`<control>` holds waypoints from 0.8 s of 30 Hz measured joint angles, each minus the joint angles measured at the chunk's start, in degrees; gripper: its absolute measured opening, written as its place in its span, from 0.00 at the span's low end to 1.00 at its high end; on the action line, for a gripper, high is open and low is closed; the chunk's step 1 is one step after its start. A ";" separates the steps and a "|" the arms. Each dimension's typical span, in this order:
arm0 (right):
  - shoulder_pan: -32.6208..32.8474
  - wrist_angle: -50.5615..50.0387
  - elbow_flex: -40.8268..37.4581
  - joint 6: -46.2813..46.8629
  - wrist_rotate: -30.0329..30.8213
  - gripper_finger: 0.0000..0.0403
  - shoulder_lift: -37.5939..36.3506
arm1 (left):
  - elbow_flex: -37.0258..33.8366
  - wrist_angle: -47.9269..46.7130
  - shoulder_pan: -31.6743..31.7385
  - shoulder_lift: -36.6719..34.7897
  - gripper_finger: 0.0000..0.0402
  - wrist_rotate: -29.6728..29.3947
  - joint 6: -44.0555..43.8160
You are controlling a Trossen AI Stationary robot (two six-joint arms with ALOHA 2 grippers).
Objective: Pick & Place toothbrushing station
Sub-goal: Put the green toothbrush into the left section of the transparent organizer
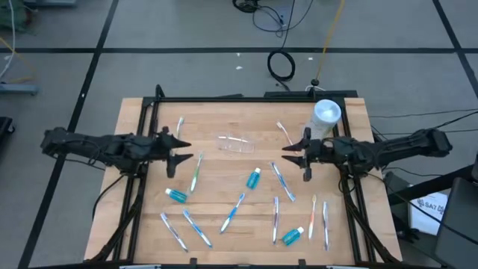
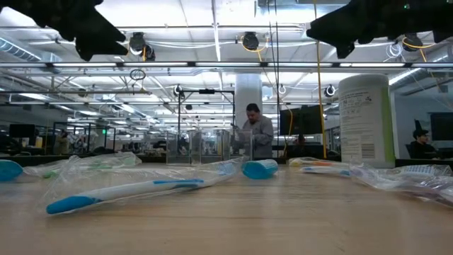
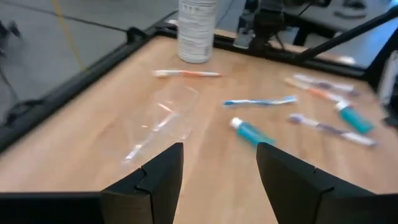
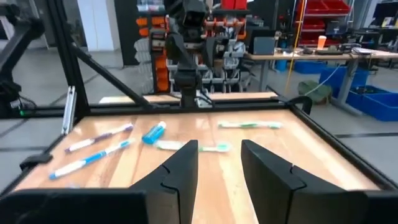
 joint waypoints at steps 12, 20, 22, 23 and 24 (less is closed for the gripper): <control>0.02 6.57 -2.77 4.60 3.62 0.28 5.69 | 0.02 4.19 0.01 7.95 0.53 0.23 -4.04; 0.00 16.37 -5.71 1.92 13.54 0.28 7.61 | 0.02 -0.33 0.00 16.52 0.53 0.73 -13.88; 0.00 17.47 -6.34 0.42 13.62 0.28 7.69 | 0.01 -2.40 0.00 19.03 0.53 0.27 -18.36; 0.00 18.16 -6.58 0.28 13.62 0.28 7.69 | 0.02 -3.86 -0.03 20.30 0.53 -0.38 -20.86; 0.00 18.96 -6.77 0.32 13.60 0.28 7.69 | 0.00 -5.41 -0.01 21.71 0.53 -1.16 -23.66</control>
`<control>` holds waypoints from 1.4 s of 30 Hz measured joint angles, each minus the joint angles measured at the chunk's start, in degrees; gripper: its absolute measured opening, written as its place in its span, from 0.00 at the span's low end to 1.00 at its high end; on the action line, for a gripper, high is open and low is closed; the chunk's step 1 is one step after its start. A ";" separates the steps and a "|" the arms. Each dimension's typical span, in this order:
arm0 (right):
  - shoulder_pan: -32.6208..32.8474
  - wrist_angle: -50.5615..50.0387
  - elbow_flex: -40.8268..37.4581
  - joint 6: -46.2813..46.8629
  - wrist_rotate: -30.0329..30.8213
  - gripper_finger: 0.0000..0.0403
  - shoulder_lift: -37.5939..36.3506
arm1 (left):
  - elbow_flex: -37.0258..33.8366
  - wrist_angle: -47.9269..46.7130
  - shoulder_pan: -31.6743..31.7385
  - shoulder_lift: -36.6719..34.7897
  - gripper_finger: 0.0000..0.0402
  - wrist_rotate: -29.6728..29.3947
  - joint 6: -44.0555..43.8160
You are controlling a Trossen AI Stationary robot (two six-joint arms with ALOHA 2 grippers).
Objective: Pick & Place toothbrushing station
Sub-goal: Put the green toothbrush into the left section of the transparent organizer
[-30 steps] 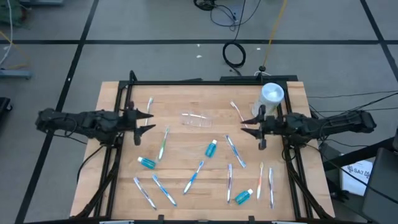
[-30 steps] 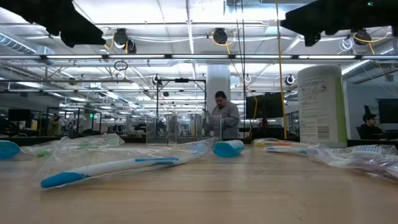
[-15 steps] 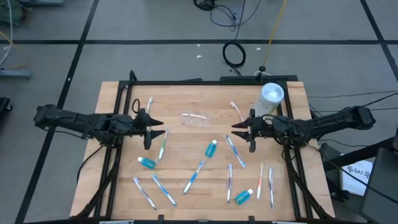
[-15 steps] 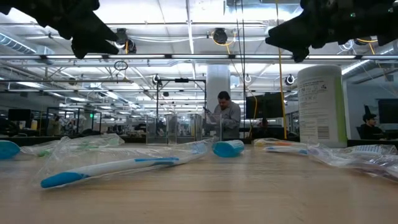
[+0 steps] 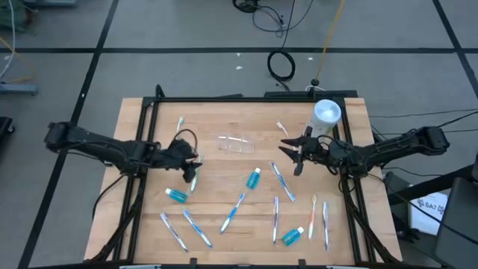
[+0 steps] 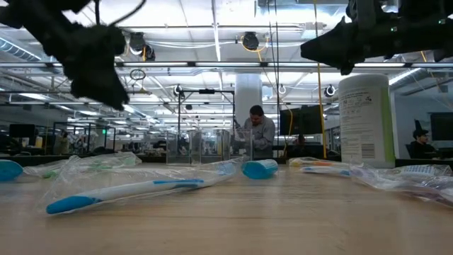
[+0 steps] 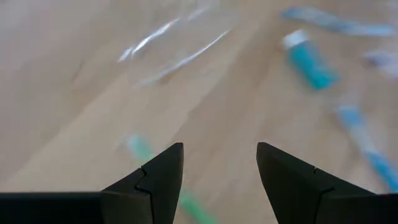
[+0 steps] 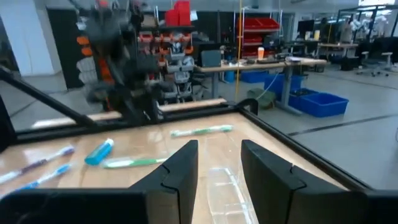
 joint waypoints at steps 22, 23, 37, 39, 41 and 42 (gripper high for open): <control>0.02 1.83 -0.99 1.72 -0.05 0.28 -0.02 | 0.20 3.09 0.04 26.31 0.48 -3.30 -28.61; 0.02 1.86 -0.99 1.72 -0.05 0.28 -0.02 | 0.18 3.03 0.05 26.50 0.45 -3.39 -28.94; 0.02 1.83 -0.99 1.72 -0.07 0.28 -0.02 | -0.11 3.15 -0.33 23.58 0.02 -6.19 -32.21; 0.02 1.83 -0.99 1.72 -0.07 0.28 -0.04 | -0.11 3.33 -0.86 22.37 0.03 -8.29 -32.69; 0.02 1.83 -0.99 1.72 -0.08 0.28 -0.04 | -0.11 3.37 -1.39 20.95 0.04 -9.83 -32.84; 0.02 1.83 -0.99 1.72 -0.07 0.28 -0.04 | -0.11 3.81 -1.75 19.93 0.04 -11.04 -32.81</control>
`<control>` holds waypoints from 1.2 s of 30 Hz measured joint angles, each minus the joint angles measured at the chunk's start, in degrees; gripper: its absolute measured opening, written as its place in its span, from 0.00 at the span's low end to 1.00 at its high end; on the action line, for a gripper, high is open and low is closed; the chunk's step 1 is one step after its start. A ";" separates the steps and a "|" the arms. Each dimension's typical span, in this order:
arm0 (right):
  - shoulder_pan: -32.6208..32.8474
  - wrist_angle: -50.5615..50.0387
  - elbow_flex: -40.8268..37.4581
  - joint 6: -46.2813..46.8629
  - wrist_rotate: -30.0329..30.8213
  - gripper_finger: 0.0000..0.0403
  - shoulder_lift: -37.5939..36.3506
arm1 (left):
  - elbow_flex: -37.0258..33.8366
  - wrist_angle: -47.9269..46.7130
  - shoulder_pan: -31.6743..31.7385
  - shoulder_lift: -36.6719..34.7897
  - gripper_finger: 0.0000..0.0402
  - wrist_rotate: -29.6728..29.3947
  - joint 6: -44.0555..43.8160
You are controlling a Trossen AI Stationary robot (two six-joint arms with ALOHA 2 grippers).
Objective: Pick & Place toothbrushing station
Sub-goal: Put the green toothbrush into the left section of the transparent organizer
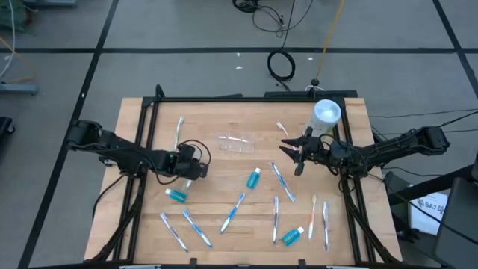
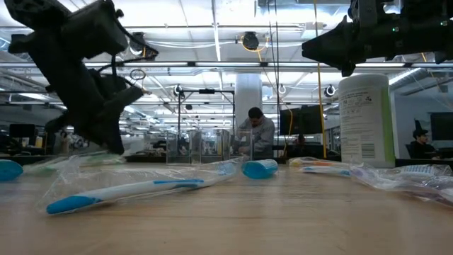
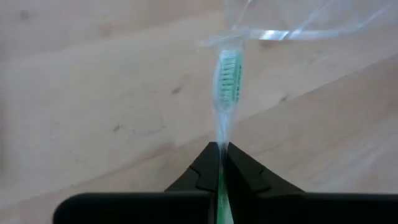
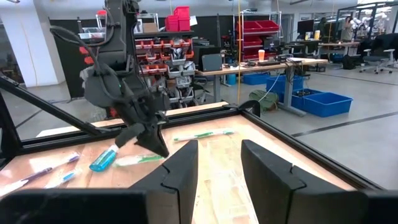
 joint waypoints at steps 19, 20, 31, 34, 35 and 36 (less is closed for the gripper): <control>0.00 0.01 0.02 -0.20 0.01 0.28 0.00 | 0.09 64.93 1.24 -8.50 0.01 -26.85 74.06; 0.00 0.00 0.02 -0.20 0.02 0.28 0.00 | 0.09 67.28 2.65 -7.57 0.01 -24.23 75.34; -0.02 0.00 0.07 -1.62 0.03 0.28 0.00 | 0.09 77.82 18.65 9.73 0.01 -9.35 66.62; -0.02 0.00 0.07 -1.95 0.03 0.28 0.00 | 0.07 83.27 20.46 14.22 0.00 -5.26 67.20; -0.02 0.00 0.07 -1.97 0.03 0.28 0.00 | 0.07 84.67 20.83 15.49 0.00 -4.49 67.22; -0.02 0.00 0.07 -1.97 0.03 0.28 0.00 | 0.07 85.54 21.16 16.66 0.01 -4.20 67.21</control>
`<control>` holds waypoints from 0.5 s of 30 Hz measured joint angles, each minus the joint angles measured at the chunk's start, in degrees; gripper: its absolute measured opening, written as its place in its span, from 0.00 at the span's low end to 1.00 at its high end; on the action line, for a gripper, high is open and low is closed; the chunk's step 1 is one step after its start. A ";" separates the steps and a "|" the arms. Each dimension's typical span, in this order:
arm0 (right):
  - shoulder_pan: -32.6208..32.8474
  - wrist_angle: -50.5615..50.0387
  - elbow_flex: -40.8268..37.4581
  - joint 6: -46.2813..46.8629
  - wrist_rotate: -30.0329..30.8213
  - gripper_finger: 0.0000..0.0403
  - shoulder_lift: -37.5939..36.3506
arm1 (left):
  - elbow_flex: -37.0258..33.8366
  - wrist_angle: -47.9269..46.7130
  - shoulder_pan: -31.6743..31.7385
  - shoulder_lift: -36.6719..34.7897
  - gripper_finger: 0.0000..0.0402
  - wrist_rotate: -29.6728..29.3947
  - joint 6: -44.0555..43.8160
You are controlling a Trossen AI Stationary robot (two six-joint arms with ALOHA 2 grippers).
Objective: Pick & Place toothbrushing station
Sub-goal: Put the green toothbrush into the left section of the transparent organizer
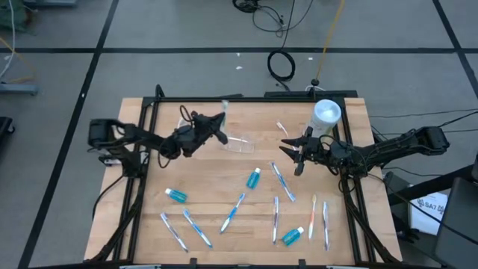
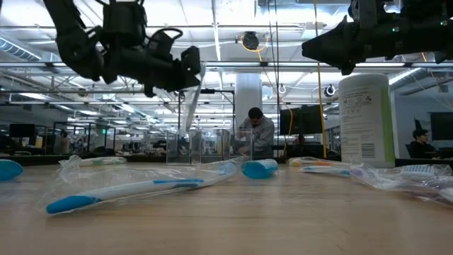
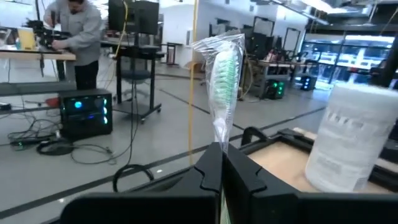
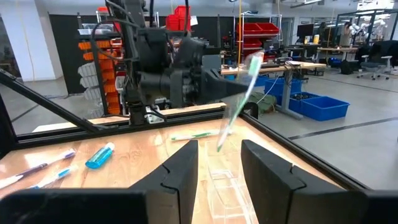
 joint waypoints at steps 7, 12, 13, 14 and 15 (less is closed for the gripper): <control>0.00 -0.02 0.00 0.00 0.00 0.28 0.00 | 0.00 -0.68 0.35 5.91 0.01 0.08 -2.10; 0.00 -0.04 0.00 0.01 0.00 0.28 0.00 | 0.00 -1.99 -0.10 8.12 0.00 0.14 -1.54; 0.00 -0.04 0.00 0.01 0.00 0.28 0.00 | 0.00 -3.38 -0.19 8.12 0.01 0.12 -2.02; 0.00 -0.02 0.00 0.01 0.00 0.28 0.00 | 0.00 -4.51 -0.20 8.12 0.01 0.13 -2.59; 0.00 -0.02 0.00 0.02 0.00 0.28 0.00 | 0.00 -5.65 -0.20 8.10 0.02 0.12 -3.01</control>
